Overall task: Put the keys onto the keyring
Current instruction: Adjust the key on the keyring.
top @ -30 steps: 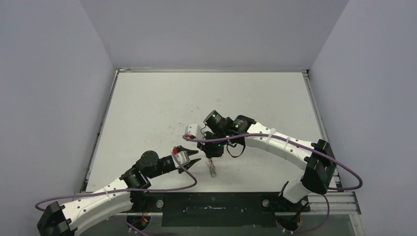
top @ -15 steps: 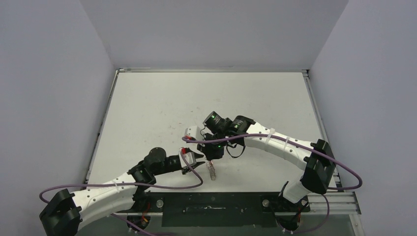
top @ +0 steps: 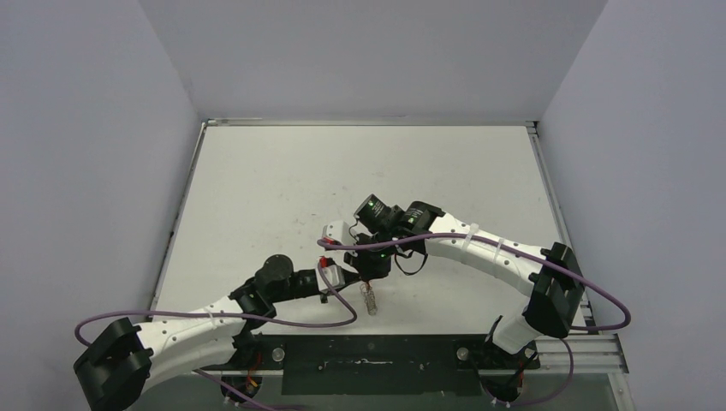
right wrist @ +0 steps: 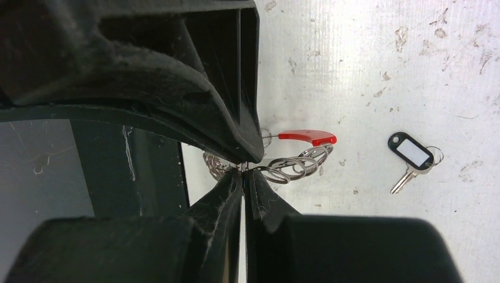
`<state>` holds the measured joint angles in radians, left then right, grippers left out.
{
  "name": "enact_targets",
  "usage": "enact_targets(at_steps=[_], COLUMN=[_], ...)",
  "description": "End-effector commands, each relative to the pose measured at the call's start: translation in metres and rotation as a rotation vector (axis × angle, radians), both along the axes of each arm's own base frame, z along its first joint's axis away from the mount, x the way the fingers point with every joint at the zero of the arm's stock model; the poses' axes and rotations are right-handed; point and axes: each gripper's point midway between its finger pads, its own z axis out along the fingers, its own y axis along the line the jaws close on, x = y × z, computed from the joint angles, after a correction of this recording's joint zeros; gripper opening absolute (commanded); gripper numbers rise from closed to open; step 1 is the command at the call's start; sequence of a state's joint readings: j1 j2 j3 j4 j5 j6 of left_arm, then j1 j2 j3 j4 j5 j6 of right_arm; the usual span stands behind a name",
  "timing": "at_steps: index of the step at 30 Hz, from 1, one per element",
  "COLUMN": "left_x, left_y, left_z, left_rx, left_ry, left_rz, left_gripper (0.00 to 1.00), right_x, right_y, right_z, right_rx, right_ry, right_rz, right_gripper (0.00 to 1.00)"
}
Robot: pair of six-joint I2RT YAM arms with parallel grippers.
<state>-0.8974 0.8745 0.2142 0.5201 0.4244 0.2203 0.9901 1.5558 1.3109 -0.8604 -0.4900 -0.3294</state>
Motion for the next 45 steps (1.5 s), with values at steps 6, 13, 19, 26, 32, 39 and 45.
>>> enact_targets(at_steps=[6,13,19,26,32,39,45], left_x=[-0.003,-0.004,-0.004,-0.005,-0.004,-0.003,-0.001], left_y=[-0.014,-0.012,-0.012,-0.013,-0.013,-0.016,-0.018], left_z=[0.035,0.031,0.031,0.036,0.04,0.043,0.046], left_rx=[-0.094,-0.092,-0.091,-0.107,-0.128,-0.134,-0.152], left_ry=[-0.043,-0.024,-0.02,-0.026,-0.025,-0.02,-0.022], left_rz=[-0.056,-0.049,-0.049,-0.054,-0.044,-0.05,-0.047], left_gripper=[0.0,0.16,0.07,0.0,0.14,0.08,0.0], right_x=[0.004,0.0,-0.001,0.0,-0.001,-0.002,-0.002], right_y=[0.016,0.014,0.012,0.011,0.012,0.011,0.01], right_z=[0.027,0.03,0.034,0.025,0.024,0.021,0.017], right_rx=[0.125,0.167,0.212,0.174,0.175,0.168,0.151], right_ry=[-0.07,-0.1,-0.144,-0.126,-0.12,-0.112,-0.103], right_rz=[0.033,0.088,0.116,0.109,0.118,0.124,0.126], right_gripper=[0.0,0.0,0.0,0.0,0.0,0.0,0.0])
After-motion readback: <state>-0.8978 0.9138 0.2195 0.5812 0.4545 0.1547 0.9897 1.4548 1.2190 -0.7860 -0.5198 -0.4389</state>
